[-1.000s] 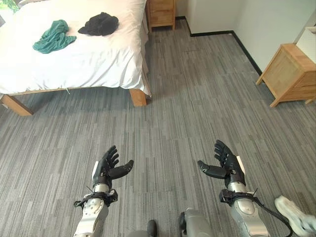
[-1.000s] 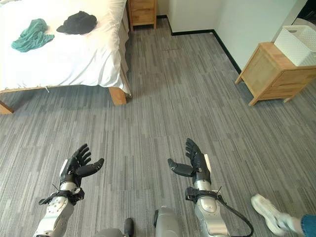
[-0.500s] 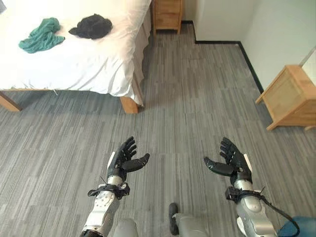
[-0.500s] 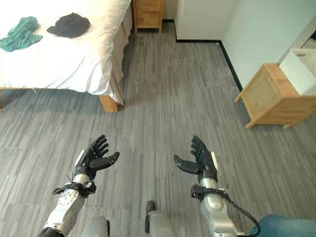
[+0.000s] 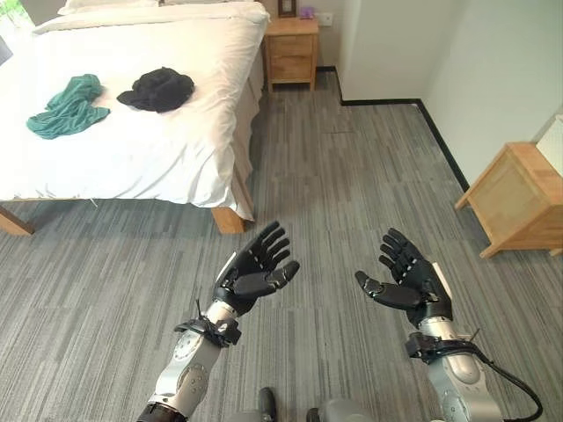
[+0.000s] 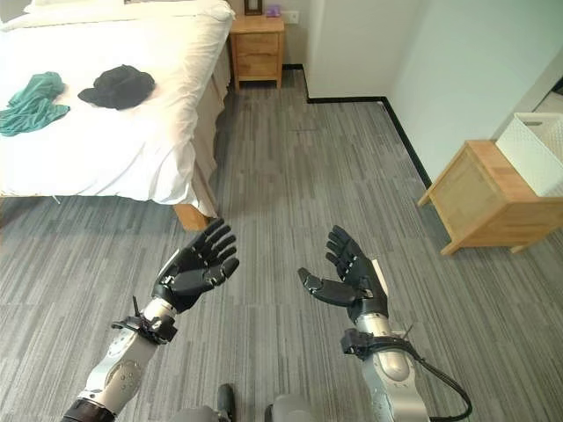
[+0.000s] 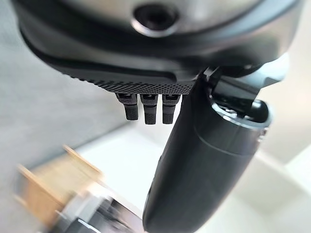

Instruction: Pick up bed clothes into laundry basket.

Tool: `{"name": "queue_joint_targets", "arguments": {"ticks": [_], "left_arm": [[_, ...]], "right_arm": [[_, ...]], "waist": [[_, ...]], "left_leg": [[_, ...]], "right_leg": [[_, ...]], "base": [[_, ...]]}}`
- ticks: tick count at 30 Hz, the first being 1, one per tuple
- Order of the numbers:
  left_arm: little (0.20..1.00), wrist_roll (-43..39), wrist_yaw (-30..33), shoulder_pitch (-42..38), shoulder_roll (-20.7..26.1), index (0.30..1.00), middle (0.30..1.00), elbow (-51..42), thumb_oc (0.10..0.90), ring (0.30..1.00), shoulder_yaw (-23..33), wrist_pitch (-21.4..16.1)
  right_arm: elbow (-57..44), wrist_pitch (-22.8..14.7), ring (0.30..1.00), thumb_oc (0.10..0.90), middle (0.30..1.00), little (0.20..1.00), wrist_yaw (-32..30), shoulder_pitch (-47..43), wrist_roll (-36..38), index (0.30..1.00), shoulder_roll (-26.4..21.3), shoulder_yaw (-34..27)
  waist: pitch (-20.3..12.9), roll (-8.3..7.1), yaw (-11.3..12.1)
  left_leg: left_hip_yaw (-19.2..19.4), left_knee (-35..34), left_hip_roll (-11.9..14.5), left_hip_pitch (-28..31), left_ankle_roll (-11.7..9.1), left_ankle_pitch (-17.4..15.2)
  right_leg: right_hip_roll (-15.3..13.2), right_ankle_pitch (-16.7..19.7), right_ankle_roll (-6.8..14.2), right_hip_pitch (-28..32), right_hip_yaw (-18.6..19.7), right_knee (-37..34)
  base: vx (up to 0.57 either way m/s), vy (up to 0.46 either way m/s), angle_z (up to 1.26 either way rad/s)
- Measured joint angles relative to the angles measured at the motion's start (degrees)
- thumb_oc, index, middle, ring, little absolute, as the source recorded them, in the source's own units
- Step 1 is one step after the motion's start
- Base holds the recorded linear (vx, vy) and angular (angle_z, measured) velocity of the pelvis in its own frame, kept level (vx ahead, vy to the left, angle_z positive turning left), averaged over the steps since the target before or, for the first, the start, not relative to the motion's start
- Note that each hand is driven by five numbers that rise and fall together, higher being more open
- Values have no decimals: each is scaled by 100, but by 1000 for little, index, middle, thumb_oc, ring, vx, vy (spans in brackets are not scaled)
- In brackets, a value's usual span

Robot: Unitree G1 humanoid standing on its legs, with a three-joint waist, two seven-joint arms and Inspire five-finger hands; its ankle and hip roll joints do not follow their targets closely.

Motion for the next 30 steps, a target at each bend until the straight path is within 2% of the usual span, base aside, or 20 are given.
{"name": "queue_joint_targets", "arguments": {"ticks": [1, 3, 4, 5, 7, 8, 9, 11, 12, 14, 15, 16, 17, 19, 21, 23, 27, 28, 29, 30], "left_arm": [[900, -45, 72, -10, -78, 900, 900, -66, 800, 900, 305, -91], [900, 253, 474, -66, -73, 900, 900, -73, 800, 900, 981, -300], [900, 517, 972, -135, -74, 900, 900, -34, 800, 900, 1480, -541], [900, 747, 1318, -99, -164, 900, 900, -9, 800, 900, 1936, -697], [900, 1041, 2001, 92, -382, 900, 900, -67, 800, 900, 2471, -947], [900, 1098, 2335, 143, -459, 900, 900, -83, 800, 900, 2583, -1039], [900, 1296, 2522, 83, -490, 900, 900, 6, 800, 900, 2592, -1146], [900, 1597, 2823, 291, -501, 900, 900, 80, 800, 900, 2526, -1116], [900, 1812, 2833, 455, -486, 900, 900, 83, 800, 900, 2437, -1070], [900, 2075, 2805, 696, -392, 900, 900, 70, 800, 900, 2195, -936], [900, 2163, 2798, 823, -363, 900, 900, 84, 800, 900, 2092, -820], [900, 2166, 2791, 868, -331, 900, 900, 92, 800, 900, 1996, -772], [900, 2189, 2716, 998, -276, 900, 900, 95, 800, 900, 1891, -720], [900, 2207, 2663, 1232, -199, 900, 900, 159, 800, 900, 1734, -650], [900, 2205, 2657, 1273, -72, 900, 900, 246, 800, 900, 1380, -437], [900, 2207, 2531, 1293, -58, 900, 900, 244, 800, 900, 1173, -423], [900, 2458, 2304, 1245, -17, 900, 900, 141, 800, 900, 1141, -422], [900, 2486, 2273, 909, 179, 900, 900, 45, 800, 900, 1220, -432], [900, 2312, 2260, 925, 179, 900, 900, 89, 800, 900, 1260, -429], [900, 2181, 2270, 937, 174, 900, 900, 175, 800, 900, 1324, -420]], "right_arm": [[-44, -10, 900, 800, 900, 900, 76, -7, 30, 900, 31, -98], [-119, 20, 900, 800, 900, 900, 83, -15, 42, 900, -13, -212], [-220, 4, 900, 800, 900, 900, 78, -15, 45, 900, -11, -329], [-307, 3, 900, 800, 900, 900, 75, -15, 56, 900, -9, -443], [-405, -7, 900, 800, 900, 900, 10, -81, 110, 900, -143, -607], [-421, -13, 900, 800, 900, 900, -86, -142, 192, 900, -243, -660], [-423, -6, 900, 800, 900, 900, -176, -190, 237, 900, -342, -673], [-442, -5, 900, 800, 900, 900, -189, -451, 237, 900, -402, -611], [-443, -5, 900, 800, 900, 900, -188, -531, 234, 900, -419, -572], [-435, -14, 900, 800, 900, 900, -175, -603, 229, 900, -424, -532], [-417, -12, 900, 800, 900, 900, -174, -653, 223, 900, -401, -511], [-415, -15, 900, 800, 900, 900, -176, -637, 222, 900, -391, -540], [-395, -14, 900, 800, 900, 900, -182, -632, 225, 900, -336, -526], [-391, -17, 900, 800, 900, 900, -210, -735, 230, 900, -170, -472], [-362, -56, 900, 800, 900, 900, -377, -863, 361, 900, 158, -389], [-359, -63, 900, 800, 900, 900, -442, -872, 540, 900, 409, -198], [-354, -59, 900, 800, 900, 900, -432, -532, 423, 900, 498, -112], [-331, -48, 900, 800, 900, 900, -452, -125, 430, 900, 516, -119], [-106, -71, 900, 800, 900, 900, -464, -222, 564, 900, 444, -62], [227, -33, 900, 800, 900, 900, -515, -402, 584, 900, 433, -45]], "waist": [[-6, -2, -107], [-10, 39, -80], [-10, -27, -134], [-24, -64, -13], [-120, 18, 158], [-140, 41, 255], [-142, 29, 322], [-166, -78, 410], [-207, -178, 552], [-279, -352, 636], [-272, -453, 764], [-268, -475, 807], [-298, -520, 933], [-303, -569, 1010], [-281, -522, 989], [-263, -442, 964], [-269, -305, 807], [-288, -263, 511], [-309, -269, 610], [-322, -298, 772]], "left_leg": [[-158, -91, -27, 19, 19, 69], [-699, -153, 11, 9, 13, 77], [-919, -156, 18, 6, -17, 104], [-1047, -152, 7, 32, -122, 175], [-1082, -140, 82, -3, -137, 156], [-1135, -45, 108, -94, -183, 86], [-1403, 124, 90, -162, -309, 17], [-1820, 197, 83, -237, -357, -67], [-1967, 140, 90, -271, -426, -42], [-1978, 169, 165, -399, -498, -84], [-1914, 321, 232, -510, -355, -211], [-1925, 375, 249, -583, -452, -143], [-1914, 376, 324, -642, -553, -225], [-1931, 445, 329, -661, -543, -202], [-1853, 736, 240, -752, -705, -110], [-1675, 816, 227, -716, -698, -168], [-1361, 586, 313, -535, -671, -232], [-1005, 304, 237, -381, -552, -148], [-575, 176, 374, -340, -616, -126], [-371, 144, 408, -319, -647, -120]], "right_leg": [[3, -2, 25, 51, 476, -402], [325, 36, -41, 63, 1122, -962], [387, 269, -82, 132, 1250, -1412], [371, 692, -127, 262, 1119, -1515], [395, 831, -272, 388, 858, -1620], [443, 792, -284, 418, 724, -1591], [506, 723, -298, 430, 695, -1487], [596, 522, -326, 450, 773, -1203], [605, 407, -447, 409, 764, -1147], [552, 389, -643, 375, 365, -1351], [556, 340, -740, 413, 156, -1355], [574, 404, -792, 416, 22, -1357], [669, 298, -837, 420, -9, -1360], [652, 315, -904, 456, -103, -1383], [582, 274, -833, 450, -165, -1327], [596, 259, -797, 520, -18, -1333], [578, 296, -629, 526, 347, -1376], [440, 327, -447, 538, 660, -1521], [241, 294, -429, 424, 146, -1420], [56, 350, -432, 350, -179, -1433]], "base": [[135, -21, 99], [77, -27, 119], [-1, -61, 126], [4, -87, 108], [7, -119, 60], [0, -157, 81], [13, -188, 114], [23, -266, 131], [18, -200, 97], [31, -180, 97], [48, -238, 101], [-10, -147, 77], [-50, -46, 53], [-89, 43, 37], [-75, 87, 17], [-34, 87, -29], [-56, 120, -49], [-19, -9, -52], [-27, -24, -86], [-16, -63, -72]]}}
